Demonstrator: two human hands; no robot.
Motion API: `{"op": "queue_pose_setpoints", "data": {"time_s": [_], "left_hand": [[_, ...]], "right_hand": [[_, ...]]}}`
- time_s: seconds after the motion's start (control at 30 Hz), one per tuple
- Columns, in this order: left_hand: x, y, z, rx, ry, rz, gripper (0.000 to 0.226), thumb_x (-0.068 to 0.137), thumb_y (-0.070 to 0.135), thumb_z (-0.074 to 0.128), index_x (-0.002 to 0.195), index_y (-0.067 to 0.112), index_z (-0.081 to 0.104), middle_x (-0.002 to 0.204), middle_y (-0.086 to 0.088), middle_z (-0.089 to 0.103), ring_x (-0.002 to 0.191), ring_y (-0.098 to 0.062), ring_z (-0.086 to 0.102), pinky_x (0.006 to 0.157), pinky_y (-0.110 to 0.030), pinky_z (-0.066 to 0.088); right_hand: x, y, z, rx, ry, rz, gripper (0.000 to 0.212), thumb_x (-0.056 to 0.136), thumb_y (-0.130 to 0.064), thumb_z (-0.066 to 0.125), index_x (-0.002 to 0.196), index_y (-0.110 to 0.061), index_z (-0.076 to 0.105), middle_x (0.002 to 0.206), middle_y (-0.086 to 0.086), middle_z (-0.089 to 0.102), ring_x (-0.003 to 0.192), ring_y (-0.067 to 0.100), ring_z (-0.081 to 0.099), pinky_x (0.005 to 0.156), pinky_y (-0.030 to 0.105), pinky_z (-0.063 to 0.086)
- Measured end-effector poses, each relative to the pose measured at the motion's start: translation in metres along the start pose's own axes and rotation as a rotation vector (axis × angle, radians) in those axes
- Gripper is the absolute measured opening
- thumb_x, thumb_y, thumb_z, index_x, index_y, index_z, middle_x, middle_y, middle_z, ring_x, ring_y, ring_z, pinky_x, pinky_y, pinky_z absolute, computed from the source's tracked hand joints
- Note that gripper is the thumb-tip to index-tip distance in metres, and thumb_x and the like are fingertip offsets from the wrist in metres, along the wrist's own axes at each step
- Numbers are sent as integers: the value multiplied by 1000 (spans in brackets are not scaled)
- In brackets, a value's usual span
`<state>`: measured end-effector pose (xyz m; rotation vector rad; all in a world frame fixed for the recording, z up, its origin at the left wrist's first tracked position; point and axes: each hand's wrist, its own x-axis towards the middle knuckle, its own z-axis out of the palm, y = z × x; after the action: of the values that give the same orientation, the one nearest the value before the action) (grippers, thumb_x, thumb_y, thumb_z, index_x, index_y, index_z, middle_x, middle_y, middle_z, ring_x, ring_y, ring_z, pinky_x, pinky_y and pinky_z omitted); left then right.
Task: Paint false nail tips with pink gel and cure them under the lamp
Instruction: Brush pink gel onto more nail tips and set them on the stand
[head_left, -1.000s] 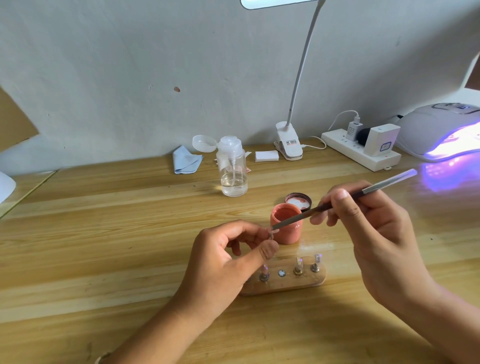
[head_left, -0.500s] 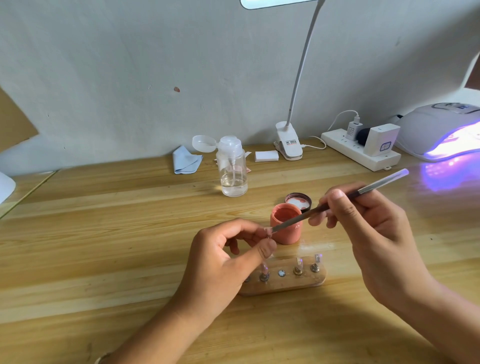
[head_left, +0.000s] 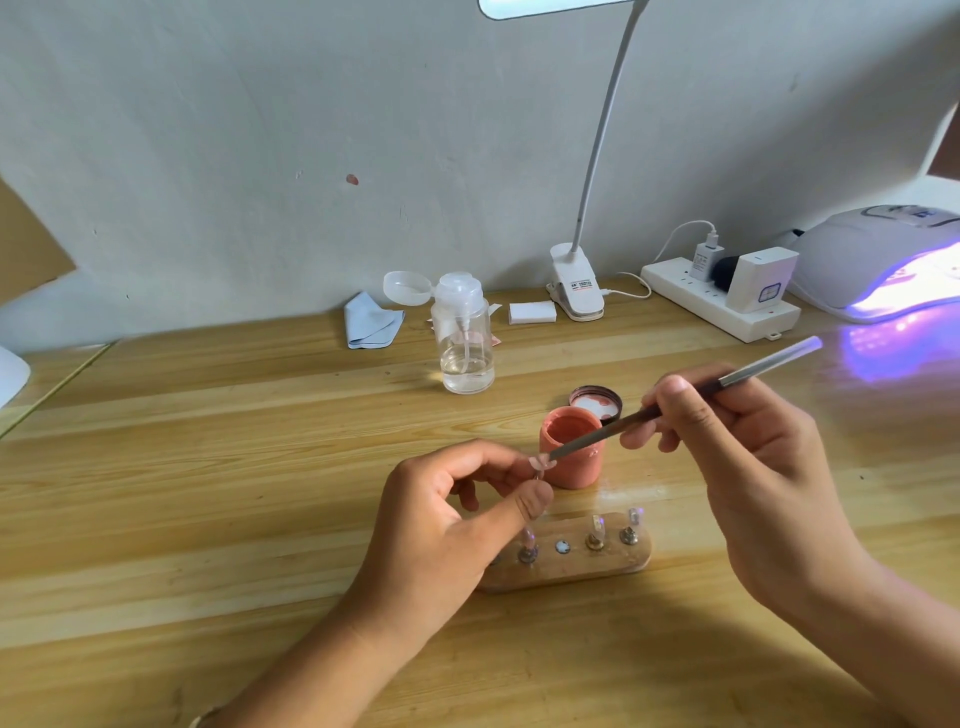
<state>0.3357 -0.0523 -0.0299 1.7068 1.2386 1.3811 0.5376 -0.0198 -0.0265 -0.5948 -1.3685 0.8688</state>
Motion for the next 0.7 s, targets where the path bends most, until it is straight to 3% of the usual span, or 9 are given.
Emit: {"op": "queue_pose_setpoints", "data": {"time_s": [0.13,0.27,0.47,0.7], "left_hand": [[0,0,-1,17,-5,34,15,77,27,80,91,32,76,84,10,76,74,-8,67,68,-38,48],[1,-3,-1,26,13,39,14,77,24,81,88,32,77,84,10,76,79,-11,69,67,-37,49],[1,-3,-1,13,31,33,10,75,28,80,84,27,79,82,8,76,78,-11,68,64,-30,48],[1,-2,0,3,24,6,10,73,28,81,83,27,78,81,9,76,77,-12,68,65,-36,47]], "right_hand": [[4,-1,-4,11,105,41,15,92,-26,59,85,-14,66,65,0,69,67,7,64,69,14,47],[2,-1,-2,12,65,34,15,94,-30,60,84,-26,71,72,3,73,71,10,66,67,18,48],[-2,0,0,0,-12,-4,18,96,-23,58,88,-9,64,69,2,71,71,7,66,73,13,48],[0,-1,-2,-2,55,-57,16,96,-25,57,88,-13,63,69,-2,69,71,6,65,74,15,49]]}}
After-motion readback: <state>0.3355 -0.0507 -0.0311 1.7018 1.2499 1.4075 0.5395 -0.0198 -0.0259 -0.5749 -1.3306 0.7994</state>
